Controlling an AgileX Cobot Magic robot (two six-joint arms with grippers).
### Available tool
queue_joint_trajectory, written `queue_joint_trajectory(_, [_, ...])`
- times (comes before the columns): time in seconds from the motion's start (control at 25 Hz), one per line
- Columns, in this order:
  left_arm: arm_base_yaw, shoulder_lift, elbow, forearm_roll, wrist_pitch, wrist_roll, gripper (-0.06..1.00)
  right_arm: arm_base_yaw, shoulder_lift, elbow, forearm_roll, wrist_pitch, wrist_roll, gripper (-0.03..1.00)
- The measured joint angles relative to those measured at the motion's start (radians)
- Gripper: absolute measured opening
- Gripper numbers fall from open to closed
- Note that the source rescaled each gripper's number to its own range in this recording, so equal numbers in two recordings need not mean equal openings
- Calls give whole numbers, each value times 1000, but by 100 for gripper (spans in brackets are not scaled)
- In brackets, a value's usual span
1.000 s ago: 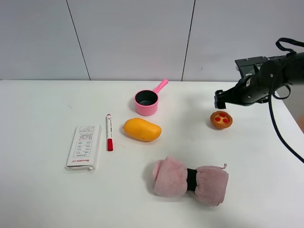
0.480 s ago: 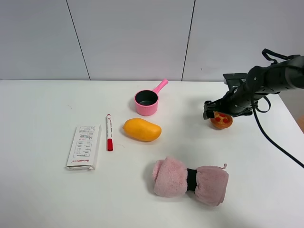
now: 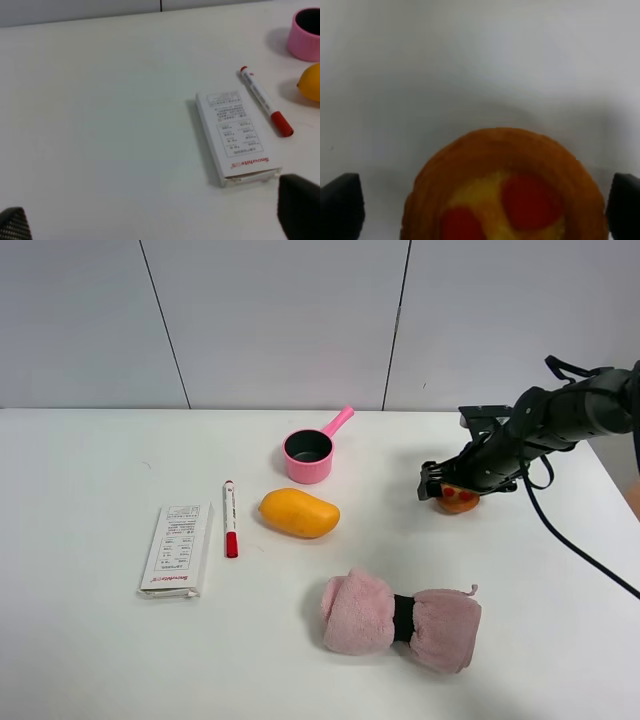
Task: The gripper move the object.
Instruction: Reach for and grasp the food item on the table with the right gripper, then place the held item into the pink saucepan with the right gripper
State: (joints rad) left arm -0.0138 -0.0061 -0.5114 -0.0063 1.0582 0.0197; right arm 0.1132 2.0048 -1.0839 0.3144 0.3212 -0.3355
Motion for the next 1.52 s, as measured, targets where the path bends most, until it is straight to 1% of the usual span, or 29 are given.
queue_joint_trajectory(0.04, [0, 0, 0, 0, 0, 0, 100, 0, 0, 0, 0, 5, 0, 74])
queue_joint_trajectory(0.08, [0, 0, 0, 0, 0, 0, 100, 0, 0, 0, 0, 5, 0, 62])
queue_joint_trajectory(0.2, [0, 0, 0, 0, 0, 0, 100, 0, 0, 0, 0, 6, -2, 20])
queue_joint_trajectory(0.24, [0, 0, 0, 0, 0, 0, 100, 0, 0, 0, 0, 6, -2, 8])
queue_joint_trajectory(0.28, [0, 0, 0, 0, 0, 0, 100, 0, 0, 0, 0, 6, -2, 1])
queue_joint_trajectory(0.56, [0, 0, 0, 0, 0, 0, 100, 0, -11, 0, 2, 34, -3, 0])
queue_joint_trajectory(0.64, [0, 0, 0, 0, 0, 0, 100, 0, -28, -15, 13, 67, -3, 0])
queue_joint_trajectory(0.72, [0, 0, 0, 0, 0, 0, 100, 0, -48, -55, 48, 107, -8, 0])
queue_joint_trajectory(0.84, [0, 0, 0, 0, 0, 0, 100, 11, -65, -162, 101, 199, -48, 0])
queue_joint_trajectory(0.96, [0, 0, 0, 0, 0, 0, 100, 57, -66, -282, 136, 260, -73, 0])
queue_joint_trajectory(1.2, [0, 0, 0, 0, 0, 0, 100, 208, -54, -506, 130, 312, -82, 0])
queue_joint_trajectory(1.32, [0, 0, 0, 0, 0, 0, 100, 271, 6, -626, 127, 382, -82, 0])
queue_joint_trajectory(1.52, [0, 0, 0, 0, 0, 0, 100, 338, 136, -764, 93, 430, -50, 0])
